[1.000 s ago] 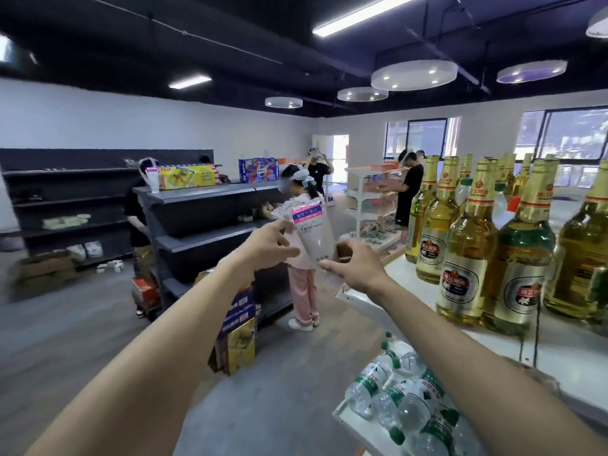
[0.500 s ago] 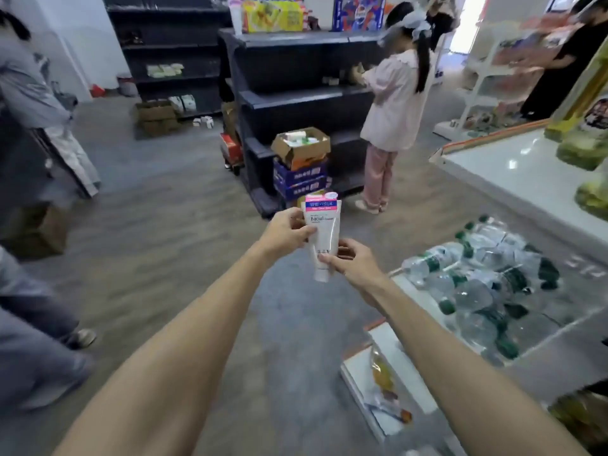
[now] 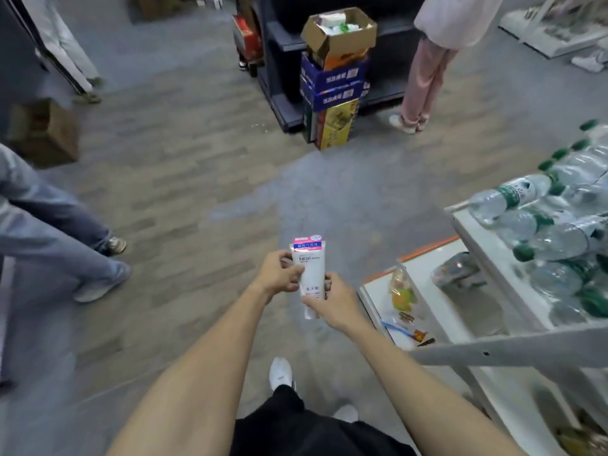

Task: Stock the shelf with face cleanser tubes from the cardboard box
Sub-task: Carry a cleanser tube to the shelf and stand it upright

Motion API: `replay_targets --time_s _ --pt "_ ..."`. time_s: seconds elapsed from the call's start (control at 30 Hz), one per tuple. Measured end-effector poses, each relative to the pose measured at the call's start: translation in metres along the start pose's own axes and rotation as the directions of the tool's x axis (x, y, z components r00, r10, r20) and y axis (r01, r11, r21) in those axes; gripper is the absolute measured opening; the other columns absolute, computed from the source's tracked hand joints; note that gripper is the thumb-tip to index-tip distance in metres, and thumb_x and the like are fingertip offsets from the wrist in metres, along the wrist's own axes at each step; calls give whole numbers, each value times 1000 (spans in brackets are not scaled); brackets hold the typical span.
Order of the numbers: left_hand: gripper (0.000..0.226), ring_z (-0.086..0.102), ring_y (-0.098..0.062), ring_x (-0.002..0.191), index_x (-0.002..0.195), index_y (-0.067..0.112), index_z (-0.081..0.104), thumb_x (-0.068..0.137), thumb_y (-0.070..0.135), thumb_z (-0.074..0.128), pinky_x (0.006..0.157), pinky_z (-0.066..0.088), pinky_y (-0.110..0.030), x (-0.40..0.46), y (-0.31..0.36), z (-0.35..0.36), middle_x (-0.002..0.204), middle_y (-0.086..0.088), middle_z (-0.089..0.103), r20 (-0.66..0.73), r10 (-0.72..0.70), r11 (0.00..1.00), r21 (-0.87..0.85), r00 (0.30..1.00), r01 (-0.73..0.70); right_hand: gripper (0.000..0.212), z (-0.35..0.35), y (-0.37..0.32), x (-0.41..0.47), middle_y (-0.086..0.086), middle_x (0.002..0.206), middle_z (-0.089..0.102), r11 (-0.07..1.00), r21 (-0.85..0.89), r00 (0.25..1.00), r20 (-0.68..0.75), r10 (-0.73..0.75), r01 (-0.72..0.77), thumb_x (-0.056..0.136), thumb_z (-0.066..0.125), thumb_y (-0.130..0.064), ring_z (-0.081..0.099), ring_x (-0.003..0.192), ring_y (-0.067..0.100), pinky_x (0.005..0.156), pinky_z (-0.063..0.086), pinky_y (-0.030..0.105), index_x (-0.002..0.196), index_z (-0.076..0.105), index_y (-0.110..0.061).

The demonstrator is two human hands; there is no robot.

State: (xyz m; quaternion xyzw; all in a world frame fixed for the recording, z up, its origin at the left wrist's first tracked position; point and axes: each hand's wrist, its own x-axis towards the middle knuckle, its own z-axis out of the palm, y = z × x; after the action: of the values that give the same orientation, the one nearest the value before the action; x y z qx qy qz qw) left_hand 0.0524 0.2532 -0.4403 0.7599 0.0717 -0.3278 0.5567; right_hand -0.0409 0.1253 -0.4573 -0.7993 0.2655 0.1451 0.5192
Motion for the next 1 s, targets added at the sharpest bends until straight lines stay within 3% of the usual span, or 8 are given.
replay_targets --time_s 0.1,0.27,0.5,0.57,0.67,0.77,0.87,1.0 --pt "22 52 -17 57 114 -5 60 92 -2 61 47 50 -22 19 1 -20 74 -9 55 -4 -27 1000 -3 1000 27 54 18 -19 14 1 113 67 987 -160 998 -66 -14 3 77 80 -35 63 96 16 69 44 24 120 52 -17" --pt "20 55 -12 52 112 -3 61 92 -2 61 51 51 -26 58 20 -51 72 -7 58 -1 5 1000 -12 1000 -5 51 34 -56 50 8 118 65 969 -246 995 -97 -19 -5 83 74 -36 63 107 27 85 55 43 121 49 -13" --pt "13 59 -15 58 104 3 62 91 -1 63 56 55 -29 121 51 -74 74 -7 58 21 20 1000 -24 1000 -19 47 34 -87 114 5 110 67 977 -213 992 -127 -27 -1 82 75 -36 65 99 24 70 48 33 115 49 -14" --pt "14 60 -16 62 105 4 63 91 3 65 55 52 -27 144 66 -79 78 -9 60 24 29 1000 -8 999 -29 48 28 -97 140 3 110 67 981 -196 993 -116 -31 8 82 75 -37 65 98 21 72 51 34 115 49 -14" --pt "17 62 -20 70 103 8 68 87 16 70 56 46 -26 188 97 -90 84 -9 67 -44 89 993 88 995 -84 49 15 -119 187 3 110 67 982 -185 991 -113 -68 46 81 74 -37 65 96 20 77 55 38 117 48 -15" --pt "24 65 -25 82 106 9 69 88 24 69 77 54 -35 239 136 -105 89 -9 69 -164 183 963 226 969 -144 49 -6 -145 242 2 111 67 979 -188 989 -111 -98 76 81 74 -36 65 98 22 75 53 35 118 48 -16" --pt "15 67 -30 92 100 14 69 88 21 64 89 54 -39 283 172 -119 85 -8 69 -228 216 929 348 949 -128 48 -32 -174 294 5 111 68 976 -200 987 -120 -110 84 81 74 -34 65 99 24 71 49 32 116 49 -13" --pt "18 65 -28 99 102 17 70 85 18 64 92 52 -35 324 198 -127 85 1 67 -239 241 880 463 941 -108 46 -55 -207 360 10 114 69 959 -265 991 -48 -122 105 82 70 -34 65 103 30 80 53 38 117 50 -11"
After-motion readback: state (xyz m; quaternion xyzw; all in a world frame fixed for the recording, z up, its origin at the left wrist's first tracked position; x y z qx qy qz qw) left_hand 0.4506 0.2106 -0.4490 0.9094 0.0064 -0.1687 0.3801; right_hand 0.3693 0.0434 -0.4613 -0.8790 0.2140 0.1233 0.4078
